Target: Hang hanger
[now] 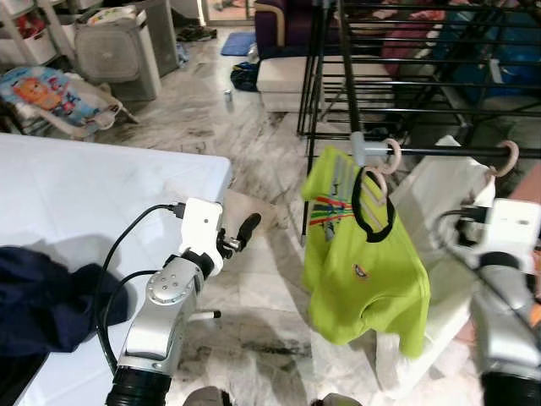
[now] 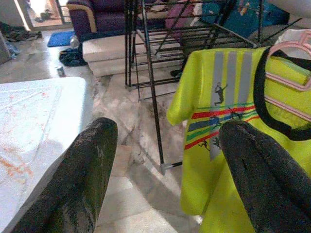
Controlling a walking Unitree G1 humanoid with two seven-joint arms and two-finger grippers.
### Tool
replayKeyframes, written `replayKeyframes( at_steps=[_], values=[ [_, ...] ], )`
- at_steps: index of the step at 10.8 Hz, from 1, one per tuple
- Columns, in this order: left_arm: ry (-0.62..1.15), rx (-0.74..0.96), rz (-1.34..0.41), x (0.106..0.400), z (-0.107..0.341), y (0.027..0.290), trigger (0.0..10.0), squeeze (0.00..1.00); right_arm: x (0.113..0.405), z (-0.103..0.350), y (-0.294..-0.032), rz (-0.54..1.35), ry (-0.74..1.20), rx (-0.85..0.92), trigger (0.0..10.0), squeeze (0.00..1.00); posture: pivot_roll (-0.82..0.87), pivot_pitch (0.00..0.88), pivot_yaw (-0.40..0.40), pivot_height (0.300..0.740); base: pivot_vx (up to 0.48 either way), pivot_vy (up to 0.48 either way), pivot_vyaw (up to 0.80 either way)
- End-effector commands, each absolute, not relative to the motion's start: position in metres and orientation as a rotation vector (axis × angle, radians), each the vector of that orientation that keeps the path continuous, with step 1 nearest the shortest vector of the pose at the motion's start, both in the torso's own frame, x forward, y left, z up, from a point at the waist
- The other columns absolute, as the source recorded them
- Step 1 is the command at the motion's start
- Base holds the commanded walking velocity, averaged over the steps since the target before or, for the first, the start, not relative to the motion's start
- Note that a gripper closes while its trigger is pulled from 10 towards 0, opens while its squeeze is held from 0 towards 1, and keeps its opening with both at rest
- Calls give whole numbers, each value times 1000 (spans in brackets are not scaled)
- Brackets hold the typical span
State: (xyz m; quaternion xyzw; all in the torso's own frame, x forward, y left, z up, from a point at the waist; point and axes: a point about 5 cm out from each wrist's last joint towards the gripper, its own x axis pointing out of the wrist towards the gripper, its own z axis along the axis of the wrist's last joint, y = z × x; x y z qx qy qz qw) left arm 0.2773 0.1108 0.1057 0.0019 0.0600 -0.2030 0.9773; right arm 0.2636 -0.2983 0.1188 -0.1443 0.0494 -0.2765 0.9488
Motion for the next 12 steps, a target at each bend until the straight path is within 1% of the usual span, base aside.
replayKeyframes(
  at_steps=[1,2,3,4,5,6,8,10,12],
  values=[
    [109,12,-419,278,111,110,10000,0,263,112,-306,-598,153,-269,10000,831,-33,0,48,740,0,0,0],
    [113,12,-423,277,111,110,10000,0,266,98,-318,-584,273,-258,10000,0,-27,0,50,740,0,0,0],
    [114,11,-428,277,111,109,10000,0,271,95,-325,-587,312,-235,10000,0,-25,0,53,740,0,0,0],
    [117,12,-435,277,111,109,10000,0,276,90,-329,-566,381,-253,10000,0,-23,0,55,740,0,0,0],
    [120,13,-444,277,111,107,10000,0,285,83,-330,-531,429,-149,10000,0,-22,0,57,740,0,0,0],
    [123,15,-453,275,112,107,10000,0,293,85,-334,-525,447,-165,10000,0,-8,0,58,740,0,0,0],
    [135,21,-459,271,113,108,10000,0,302,82,-336,-491,513,-121,10000,0,7,0,65,740,0,0,0],
    [145,18,-478,264,114,110,10000,0,309,86,-336,-472,518,-124,10000,0,16,0,75,740,0,0,0],
    [164,16,-493,258,116,109,10000,0,314,89,-336,-457,516,-136,10000,0,27,38,95,740,0,0,0]
  ],
)
